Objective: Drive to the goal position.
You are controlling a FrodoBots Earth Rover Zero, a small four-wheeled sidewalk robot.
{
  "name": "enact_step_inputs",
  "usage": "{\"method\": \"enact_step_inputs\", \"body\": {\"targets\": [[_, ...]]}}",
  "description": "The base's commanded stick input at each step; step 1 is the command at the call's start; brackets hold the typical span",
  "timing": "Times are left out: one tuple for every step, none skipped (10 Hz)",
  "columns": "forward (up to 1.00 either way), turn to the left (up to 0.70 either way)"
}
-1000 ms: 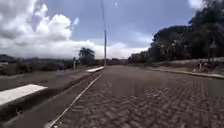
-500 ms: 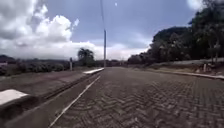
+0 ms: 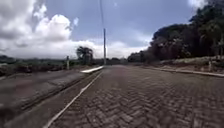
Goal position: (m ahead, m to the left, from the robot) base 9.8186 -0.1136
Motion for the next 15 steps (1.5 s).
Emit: {"method": "enact_step_inputs", "body": {"targets": [[1.0, 0.0], [1.0, 0.0], [1.0, 0.0], [1.0, 0.0], [1.0, 0.0], [1.0, 0.0], [1.0, 0.0], [1.0, 0.0], [1.0, 0.0], [1.0, 0.0], [1.0, 0.0], [1.0, 0.0], [1.0, 0.0], [1.0, 0.0], [1.0, 0.03]]}}
